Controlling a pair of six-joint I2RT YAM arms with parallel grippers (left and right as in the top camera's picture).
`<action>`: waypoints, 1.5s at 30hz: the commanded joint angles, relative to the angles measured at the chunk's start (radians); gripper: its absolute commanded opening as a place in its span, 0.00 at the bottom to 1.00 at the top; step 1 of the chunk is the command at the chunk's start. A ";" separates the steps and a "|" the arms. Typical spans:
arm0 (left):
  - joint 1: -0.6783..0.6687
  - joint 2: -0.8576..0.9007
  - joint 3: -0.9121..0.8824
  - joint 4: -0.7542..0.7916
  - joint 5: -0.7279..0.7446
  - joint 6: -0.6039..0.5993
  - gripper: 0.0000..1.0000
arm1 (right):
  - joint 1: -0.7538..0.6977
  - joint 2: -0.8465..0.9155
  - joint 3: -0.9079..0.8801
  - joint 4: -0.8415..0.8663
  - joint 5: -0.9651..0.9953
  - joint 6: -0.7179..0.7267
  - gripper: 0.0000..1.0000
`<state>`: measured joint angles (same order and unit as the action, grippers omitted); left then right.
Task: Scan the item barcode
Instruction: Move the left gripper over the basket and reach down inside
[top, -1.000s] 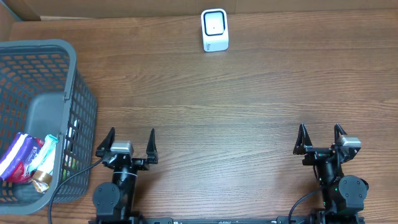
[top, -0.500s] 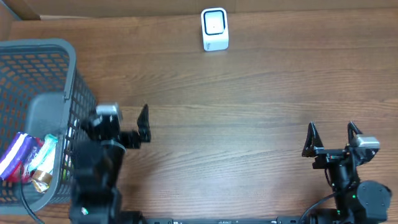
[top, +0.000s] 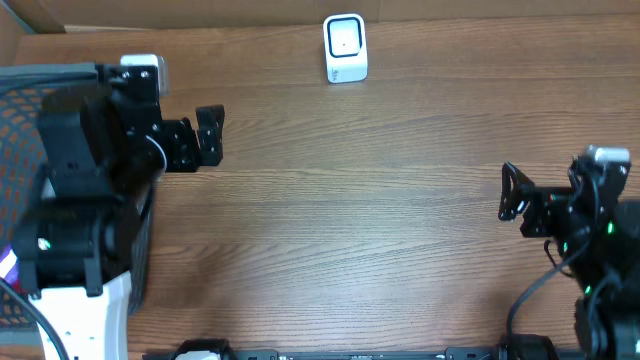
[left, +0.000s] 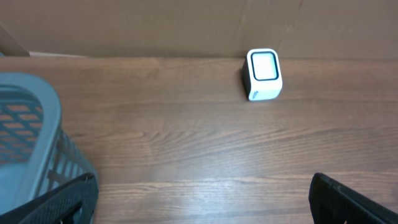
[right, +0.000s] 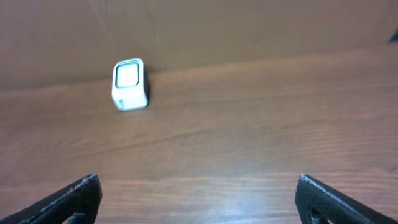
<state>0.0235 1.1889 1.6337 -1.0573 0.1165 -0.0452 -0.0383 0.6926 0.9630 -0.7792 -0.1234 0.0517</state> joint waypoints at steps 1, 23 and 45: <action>-0.004 0.060 0.105 -0.047 -0.002 0.080 1.00 | 0.004 0.115 0.146 -0.086 -0.058 -0.001 1.00; 0.121 0.105 0.195 -0.233 -0.155 -0.124 1.00 | 0.004 0.240 0.239 -0.193 -0.144 0.000 1.00; 0.652 0.381 0.252 -0.459 -0.287 -0.341 1.00 | 0.004 0.351 0.239 -0.248 -0.164 0.000 1.00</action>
<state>0.6712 1.5177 1.8725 -1.5261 -0.1116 -0.3614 -0.0383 1.0317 1.1744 -1.0321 -0.2630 0.0521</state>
